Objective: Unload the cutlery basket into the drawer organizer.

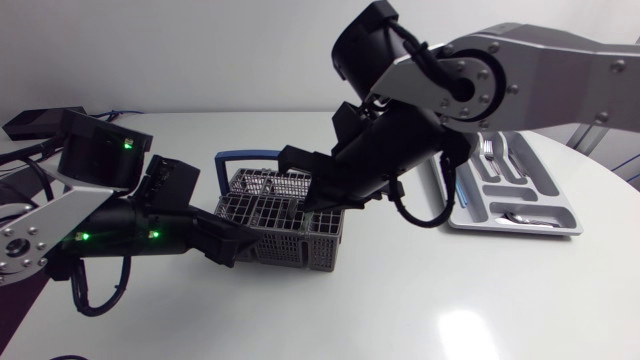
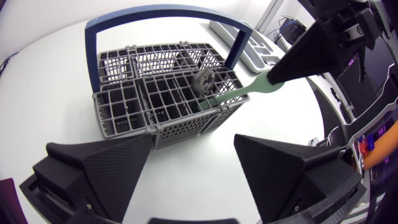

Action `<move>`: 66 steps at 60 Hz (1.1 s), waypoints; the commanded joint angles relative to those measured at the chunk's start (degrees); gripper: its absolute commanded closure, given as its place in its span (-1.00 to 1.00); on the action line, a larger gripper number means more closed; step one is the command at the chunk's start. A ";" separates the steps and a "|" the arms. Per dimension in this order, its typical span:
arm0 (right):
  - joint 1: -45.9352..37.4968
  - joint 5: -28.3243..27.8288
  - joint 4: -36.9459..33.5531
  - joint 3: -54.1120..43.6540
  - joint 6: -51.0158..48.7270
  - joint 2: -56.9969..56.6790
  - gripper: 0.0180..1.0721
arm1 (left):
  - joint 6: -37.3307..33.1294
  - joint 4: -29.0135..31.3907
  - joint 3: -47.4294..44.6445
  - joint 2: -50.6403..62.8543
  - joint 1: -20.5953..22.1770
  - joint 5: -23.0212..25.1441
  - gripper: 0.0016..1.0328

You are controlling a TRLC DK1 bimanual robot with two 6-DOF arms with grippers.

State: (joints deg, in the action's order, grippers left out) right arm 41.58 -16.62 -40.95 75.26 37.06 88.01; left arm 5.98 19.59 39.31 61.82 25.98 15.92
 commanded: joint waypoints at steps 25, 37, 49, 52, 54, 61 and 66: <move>-9.50 -15.55 -9.94 2.78 -1.73 -8.47 0.89 | 2.37 -1.23 -0.99 1.11 1.44 -1.51 -0.78; -15.22 -16.60 -18.73 4.89 -6.47 -12.77 0.89 | 3.43 -1.14 -0.64 0.05 3.03 -2.83 -0.78; -26.99 -10.27 -28.13 2.87 -15.35 -13.83 0.88 | 3.78 -0.87 -0.73 -0.91 3.82 -3.88 -0.78; -29.28 -7.81 -28.31 1.73 -16.58 -13.92 0.89 | 3.78 -0.70 -0.73 -1.00 3.91 -4.15 -0.78; -31.48 -4.91 -29.01 0.85 -18.51 -13.83 0.89 | 3.78 -0.61 -0.64 -1.27 4.17 -4.58 -0.78; -34.73 7.75 -27.69 -2.14 -20.80 -13.48 0.89 | 3.87 -0.52 -0.37 -1.53 4.26 -4.85 -0.78; -36.13 16.97 -23.04 -5.30 -21.24 -13.12 0.89 | 4.04 -0.52 -0.20 -1.53 4.35 -4.85 -0.78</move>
State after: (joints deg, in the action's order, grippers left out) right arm 6.46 -3.55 -65.76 72.93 17.50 74.30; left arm 9.04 19.03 39.24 61.10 29.82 11.46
